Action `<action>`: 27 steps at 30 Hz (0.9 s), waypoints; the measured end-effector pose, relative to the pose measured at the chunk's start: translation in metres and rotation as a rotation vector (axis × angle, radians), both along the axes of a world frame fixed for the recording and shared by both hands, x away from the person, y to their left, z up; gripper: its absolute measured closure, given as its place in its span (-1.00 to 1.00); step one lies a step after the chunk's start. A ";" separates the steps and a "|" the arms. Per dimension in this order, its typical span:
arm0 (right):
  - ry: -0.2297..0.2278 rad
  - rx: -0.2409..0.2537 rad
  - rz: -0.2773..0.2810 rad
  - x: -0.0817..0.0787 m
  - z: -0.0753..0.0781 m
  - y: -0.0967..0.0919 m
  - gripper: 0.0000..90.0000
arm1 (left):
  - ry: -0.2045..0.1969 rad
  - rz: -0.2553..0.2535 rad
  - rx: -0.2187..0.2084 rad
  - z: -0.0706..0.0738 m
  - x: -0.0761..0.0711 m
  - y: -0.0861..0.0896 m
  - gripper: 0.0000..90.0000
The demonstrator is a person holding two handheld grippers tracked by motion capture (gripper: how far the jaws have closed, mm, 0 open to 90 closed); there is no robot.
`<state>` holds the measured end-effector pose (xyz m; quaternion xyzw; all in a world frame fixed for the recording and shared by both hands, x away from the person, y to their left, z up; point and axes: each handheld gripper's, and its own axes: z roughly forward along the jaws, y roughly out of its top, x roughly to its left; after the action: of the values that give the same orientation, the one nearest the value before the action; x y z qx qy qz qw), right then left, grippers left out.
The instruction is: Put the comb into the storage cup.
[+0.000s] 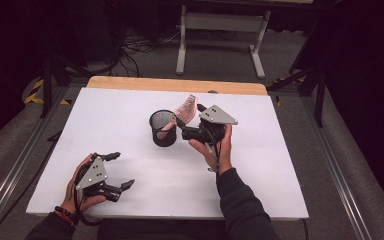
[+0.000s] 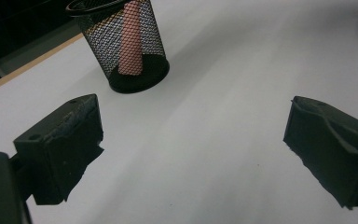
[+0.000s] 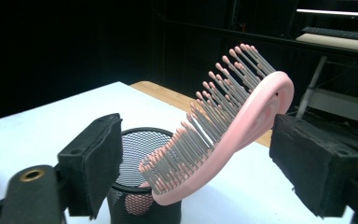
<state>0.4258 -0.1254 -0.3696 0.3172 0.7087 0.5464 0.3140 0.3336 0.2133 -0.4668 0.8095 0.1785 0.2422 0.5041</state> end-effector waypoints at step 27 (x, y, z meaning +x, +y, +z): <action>-0.081 -0.068 -0.005 -0.015 0.010 -0.007 -0.69 | -0.002 0.004 -0.003 0.000 0.000 0.000 -0.89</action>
<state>0.4113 -0.1328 -0.3601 0.2858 0.7127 0.5334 0.3546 0.3338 0.2135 -0.4668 0.8083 0.1798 0.2437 0.5049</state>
